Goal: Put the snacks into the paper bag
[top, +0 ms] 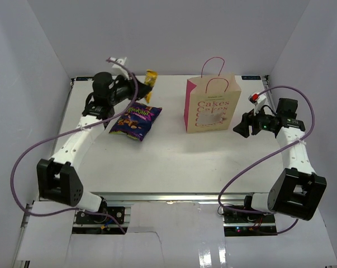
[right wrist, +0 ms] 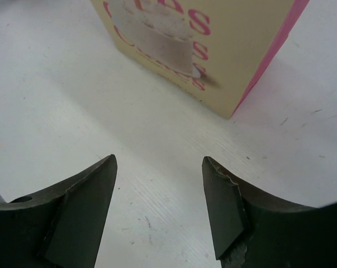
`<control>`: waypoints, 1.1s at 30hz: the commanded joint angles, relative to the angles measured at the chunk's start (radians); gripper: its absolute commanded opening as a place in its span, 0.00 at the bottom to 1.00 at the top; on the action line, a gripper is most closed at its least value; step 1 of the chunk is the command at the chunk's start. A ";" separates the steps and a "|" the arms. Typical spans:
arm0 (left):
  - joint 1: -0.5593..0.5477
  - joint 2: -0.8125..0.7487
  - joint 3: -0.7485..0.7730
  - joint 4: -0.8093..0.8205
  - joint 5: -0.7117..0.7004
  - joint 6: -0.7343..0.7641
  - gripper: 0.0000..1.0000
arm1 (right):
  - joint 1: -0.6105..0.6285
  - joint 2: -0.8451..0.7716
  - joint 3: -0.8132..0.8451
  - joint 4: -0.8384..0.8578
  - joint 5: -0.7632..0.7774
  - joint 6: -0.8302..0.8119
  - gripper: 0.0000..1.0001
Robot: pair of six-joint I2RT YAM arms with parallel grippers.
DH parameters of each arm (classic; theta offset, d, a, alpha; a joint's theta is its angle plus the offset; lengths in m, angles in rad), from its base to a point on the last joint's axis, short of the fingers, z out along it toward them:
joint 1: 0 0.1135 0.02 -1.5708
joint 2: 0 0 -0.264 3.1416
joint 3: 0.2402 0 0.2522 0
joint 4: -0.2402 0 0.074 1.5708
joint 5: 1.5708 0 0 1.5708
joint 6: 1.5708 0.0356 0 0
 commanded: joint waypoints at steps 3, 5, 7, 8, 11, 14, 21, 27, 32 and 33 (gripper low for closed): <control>-0.151 0.262 0.316 0.132 0.353 0.210 0.00 | -0.007 -0.053 -0.048 -0.007 -0.053 -0.025 0.68; -0.193 0.321 0.399 0.127 0.376 0.242 0.01 | -0.007 -0.061 -0.058 -0.007 -0.053 -0.024 0.68; -0.213 0.410 0.522 0.124 0.389 0.245 0.01 | -0.007 -0.067 -0.072 -0.007 -0.053 -0.025 0.68; -0.222 0.438 0.559 0.123 0.398 0.247 0.01 | -0.007 -0.070 -0.077 -0.007 -0.053 -0.024 0.68; -0.262 0.530 0.676 0.121 0.390 0.247 0.02 | -0.007 -0.075 -0.092 -0.005 -0.056 -0.024 0.68; -0.302 0.602 0.765 0.124 0.374 0.236 0.02 | -0.006 -0.076 -0.103 -0.004 -0.062 -0.019 0.68; -0.337 0.687 0.864 0.147 0.344 0.208 0.04 | -0.007 -0.081 -0.127 -0.004 -0.067 -0.018 0.68; -0.355 0.737 0.914 0.147 0.324 0.188 0.20 | -0.007 -0.083 -0.130 -0.002 -0.070 -0.019 0.68; -0.360 0.734 0.918 0.143 0.265 0.184 0.56 | -0.007 -0.083 -0.127 -0.002 -0.071 -0.019 0.68; -0.360 0.734 0.927 0.134 0.248 0.190 0.58 | -0.007 -0.083 -0.126 -0.004 -0.074 -0.018 0.68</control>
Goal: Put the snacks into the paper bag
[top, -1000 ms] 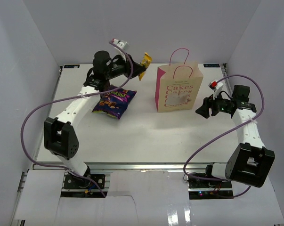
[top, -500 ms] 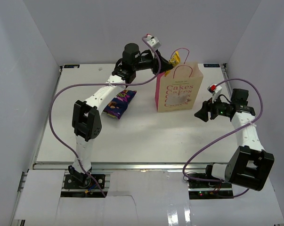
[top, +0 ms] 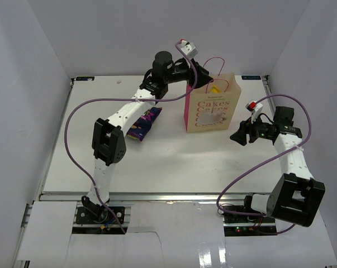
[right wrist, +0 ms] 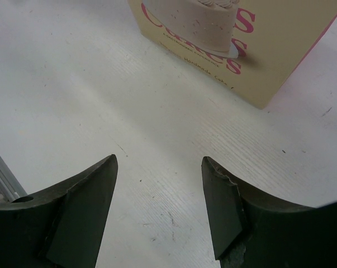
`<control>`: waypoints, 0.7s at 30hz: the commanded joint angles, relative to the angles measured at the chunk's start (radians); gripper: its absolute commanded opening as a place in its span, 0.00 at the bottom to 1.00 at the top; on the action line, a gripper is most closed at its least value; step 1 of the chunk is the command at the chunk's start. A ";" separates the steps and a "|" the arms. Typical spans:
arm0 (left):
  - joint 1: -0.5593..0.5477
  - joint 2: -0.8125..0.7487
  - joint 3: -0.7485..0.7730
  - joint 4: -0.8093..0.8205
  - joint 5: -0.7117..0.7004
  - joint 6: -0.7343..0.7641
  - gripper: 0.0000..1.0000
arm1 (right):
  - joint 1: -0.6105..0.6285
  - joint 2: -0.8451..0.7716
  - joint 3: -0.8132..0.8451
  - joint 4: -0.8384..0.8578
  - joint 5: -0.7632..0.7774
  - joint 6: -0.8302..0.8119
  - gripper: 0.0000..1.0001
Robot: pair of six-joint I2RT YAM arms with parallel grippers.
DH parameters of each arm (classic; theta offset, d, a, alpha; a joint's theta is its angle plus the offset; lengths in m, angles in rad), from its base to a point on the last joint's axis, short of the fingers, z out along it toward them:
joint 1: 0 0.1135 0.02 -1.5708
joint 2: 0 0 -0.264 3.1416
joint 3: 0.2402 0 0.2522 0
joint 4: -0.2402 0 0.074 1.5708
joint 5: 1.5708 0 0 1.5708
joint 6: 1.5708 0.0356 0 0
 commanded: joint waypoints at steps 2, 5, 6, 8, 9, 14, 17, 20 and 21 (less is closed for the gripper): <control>-0.004 -0.027 0.061 -0.018 -0.067 0.009 0.61 | -0.007 -0.019 0.002 0.008 -0.034 -0.001 0.68; -0.001 -0.047 0.085 -0.082 -0.130 0.041 0.63 | -0.007 -0.014 0.007 0.006 -0.037 0.005 0.68; 0.001 -0.056 0.088 -0.104 -0.190 0.047 0.64 | -0.007 -0.014 0.007 0.006 -0.037 0.005 0.68; 0.019 -0.110 0.063 -0.214 -0.280 0.054 0.64 | -0.007 -0.008 0.014 0.002 -0.034 0.003 0.68; 0.027 -0.136 0.033 -0.246 -0.324 0.054 0.64 | -0.007 -0.002 0.017 -0.009 -0.032 0.000 0.68; 0.120 -0.398 -0.428 -0.372 -0.567 0.171 0.66 | -0.006 0.000 0.016 -0.014 -0.024 -0.012 0.68; 0.163 -0.445 -0.556 -0.490 -0.683 0.296 0.70 | -0.007 0.006 0.022 -0.014 -0.024 -0.007 0.68; 0.205 -0.423 -0.564 -0.561 -0.702 0.336 0.72 | -0.006 0.023 0.031 -0.014 -0.027 -0.003 0.68; 0.209 -0.390 -0.555 -0.569 -0.703 0.362 0.78 | -0.006 0.035 0.036 -0.015 -0.027 -0.001 0.68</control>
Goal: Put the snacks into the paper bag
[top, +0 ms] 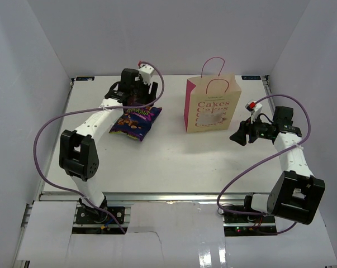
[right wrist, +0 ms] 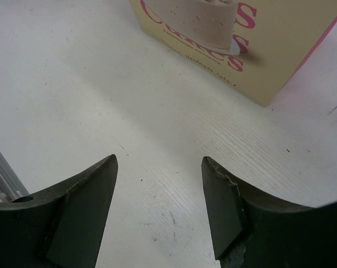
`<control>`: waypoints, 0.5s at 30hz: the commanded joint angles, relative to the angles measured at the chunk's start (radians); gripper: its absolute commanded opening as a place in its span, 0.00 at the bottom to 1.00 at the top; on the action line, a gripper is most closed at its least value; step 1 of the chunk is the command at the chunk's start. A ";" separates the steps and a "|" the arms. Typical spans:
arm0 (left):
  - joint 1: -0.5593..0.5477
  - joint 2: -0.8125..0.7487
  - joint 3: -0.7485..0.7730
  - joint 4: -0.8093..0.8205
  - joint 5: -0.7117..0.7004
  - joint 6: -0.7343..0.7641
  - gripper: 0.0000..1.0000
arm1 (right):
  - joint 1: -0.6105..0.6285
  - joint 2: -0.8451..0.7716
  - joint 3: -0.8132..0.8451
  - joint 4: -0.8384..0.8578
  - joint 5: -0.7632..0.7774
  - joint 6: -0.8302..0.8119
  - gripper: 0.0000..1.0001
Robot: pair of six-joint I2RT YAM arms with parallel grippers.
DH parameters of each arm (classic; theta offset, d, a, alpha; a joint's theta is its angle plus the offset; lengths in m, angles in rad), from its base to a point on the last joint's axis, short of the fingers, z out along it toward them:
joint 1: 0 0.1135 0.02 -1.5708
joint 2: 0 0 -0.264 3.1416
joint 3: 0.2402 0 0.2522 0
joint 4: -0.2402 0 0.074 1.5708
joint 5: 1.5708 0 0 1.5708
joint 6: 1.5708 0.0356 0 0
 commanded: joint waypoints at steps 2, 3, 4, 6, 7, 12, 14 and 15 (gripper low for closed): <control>0.007 0.055 0.017 -0.112 -0.109 0.129 0.89 | -0.007 0.033 0.048 -0.021 -0.024 0.002 0.68; 0.007 0.104 0.046 -0.111 -0.111 0.140 0.92 | -0.006 0.042 0.060 -0.024 -0.022 0.002 0.68; 0.004 0.130 0.063 -0.111 -0.111 0.140 0.98 | -0.007 0.043 0.063 -0.027 -0.022 0.003 0.68; -0.006 0.202 0.115 -0.105 -0.159 0.142 0.98 | -0.007 0.039 0.066 -0.027 -0.018 0.003 0.68; -0.011 0.221 0.129 -0.099 -0.174 0.145 0.98 | -0.007 0.036 0.066 -0.028 -0.015 0.003 0.68; -0.060 0.313 0.221 -0.070 -0.267 0.172 0.98 | -0.006 0.014 0.045 -0.041 0.019 0.000 0.69; -0.071 0.358 0.241 -0.065 -0.321 0.168 0.98 | -0.006 0.010 0.040 -0.039 0.021 0.002 0.68; -0.085 0.371 0.249 -0.065 -0.402 0.169 0.97 | -0.007 0.008 0.038 -0.039 0.019 0.003 0.69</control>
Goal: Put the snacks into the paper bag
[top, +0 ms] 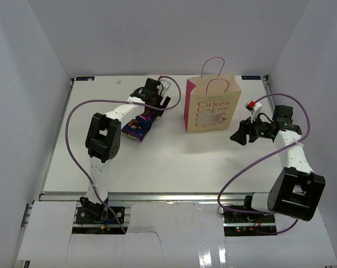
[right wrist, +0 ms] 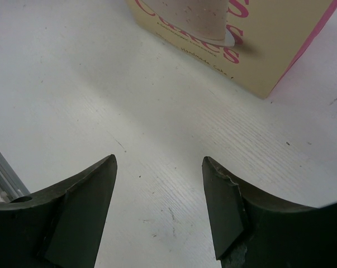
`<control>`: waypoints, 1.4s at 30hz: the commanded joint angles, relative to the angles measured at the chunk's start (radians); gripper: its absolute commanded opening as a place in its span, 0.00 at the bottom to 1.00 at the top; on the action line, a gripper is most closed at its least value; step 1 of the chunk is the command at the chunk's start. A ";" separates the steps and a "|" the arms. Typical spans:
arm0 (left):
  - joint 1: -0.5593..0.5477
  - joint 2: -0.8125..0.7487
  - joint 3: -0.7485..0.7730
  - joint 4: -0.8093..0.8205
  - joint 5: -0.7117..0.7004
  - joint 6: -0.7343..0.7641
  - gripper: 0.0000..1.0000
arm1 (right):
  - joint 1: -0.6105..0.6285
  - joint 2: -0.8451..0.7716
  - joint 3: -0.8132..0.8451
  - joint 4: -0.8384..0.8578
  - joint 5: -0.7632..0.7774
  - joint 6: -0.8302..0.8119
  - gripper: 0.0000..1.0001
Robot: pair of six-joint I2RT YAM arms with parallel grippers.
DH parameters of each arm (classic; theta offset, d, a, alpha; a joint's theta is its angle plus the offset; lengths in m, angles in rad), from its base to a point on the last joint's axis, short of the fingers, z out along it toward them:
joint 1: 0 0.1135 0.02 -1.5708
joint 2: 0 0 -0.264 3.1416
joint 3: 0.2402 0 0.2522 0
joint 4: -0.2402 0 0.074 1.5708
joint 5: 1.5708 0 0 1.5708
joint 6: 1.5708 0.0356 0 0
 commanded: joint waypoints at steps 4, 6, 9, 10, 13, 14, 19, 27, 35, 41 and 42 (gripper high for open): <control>-0.050 0.045 0.063 0.028 -0.272 0.035 0.86 | -0.007 -0.026 0.017 -0.016 -0.006 0.010 0.69; -0.048 0.047 0.045 0.030 -0.264 0.032 0.78 | -0.007 -0.023 0.020 -0.016 -0.004 0.010 0.69; -0.050 0.043 0.016 0.031 -0.255 0.026 0.66 | -0.007 -0.020 0.025 -0.016 -0.004 0.010 0.68; -0.048 0.043 0.006 0.031 -0.249 0.026 0.62 | -0.005 -0.019 0.025 -0.016 -0.004 0.010 0.68; -0.048 0.031 -0.003 0.031 -0.223 0.026 0.54 | -0.005 -0.019 0.030 -0.016 -0.009 0.013 0.68; -0.048 0.031 -0.003 0.031 -0.212 0.026 0.51 | -0.005 -0.019 0.030 -0.016 -0.009 0.013 0.68; -0.033 -0.029 -0.014 0.037 -0.146 0.005 0.12 | -0.005 -0.026 0.036 -0.022 -0.010 0.014 0.68; 0.131 -0.326 -0.242 0.236 0.322 -0.234 0.00 | -0.007 -0.035 0.040 -0.026 -0.023 0.016 0.68; 0.304 -0.463 -0.380 0.439 0.714 -0.524 0.00 | -0.005 -0.035 0.037 -0.025 -0.027 0.021 0.68; 0.392 -0.475 -0.403 0.616 0.894 -0.764 0.00 | -0.005 -0.040 0.033 -0.023 -0.029 0.025 0.68; 0.397 -0.470 -0.394 0.632 0.904 -0.779 0.00 | -0.005 -0.040 0.033 -0.023 -0.027 0.025 0.68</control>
